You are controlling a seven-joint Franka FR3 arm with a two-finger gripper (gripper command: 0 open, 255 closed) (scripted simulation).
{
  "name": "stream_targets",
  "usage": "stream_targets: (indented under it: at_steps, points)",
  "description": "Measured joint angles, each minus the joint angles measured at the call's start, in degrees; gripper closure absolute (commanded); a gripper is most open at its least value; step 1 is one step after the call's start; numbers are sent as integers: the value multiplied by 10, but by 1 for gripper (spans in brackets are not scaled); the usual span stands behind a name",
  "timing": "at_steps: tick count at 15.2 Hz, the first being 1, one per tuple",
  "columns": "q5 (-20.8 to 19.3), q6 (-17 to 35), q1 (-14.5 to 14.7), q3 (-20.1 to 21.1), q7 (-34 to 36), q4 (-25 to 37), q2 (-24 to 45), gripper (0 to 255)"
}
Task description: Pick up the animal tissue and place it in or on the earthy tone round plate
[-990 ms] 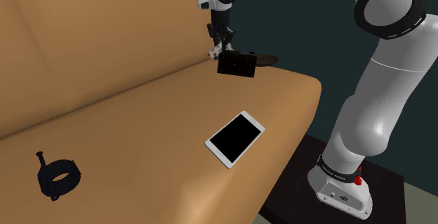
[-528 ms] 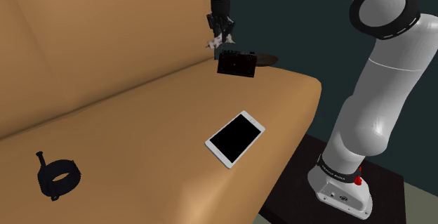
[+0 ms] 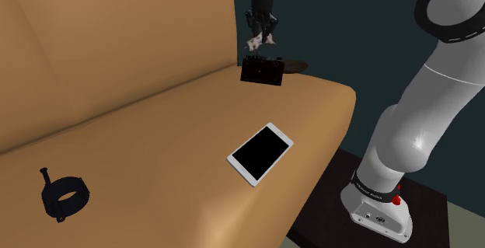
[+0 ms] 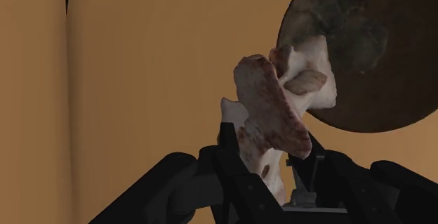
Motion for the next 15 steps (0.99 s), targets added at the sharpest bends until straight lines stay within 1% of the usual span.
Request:
stream_targets:
  at_steps: [7,10,15]
  points:
    - [-16,15,-26,-37,-57,-128,-125,255]
    - [-24,10,-35,-50,-78,-153,-159,255]
    - [-29,44,-39,-56,-79,-206,-179,255]
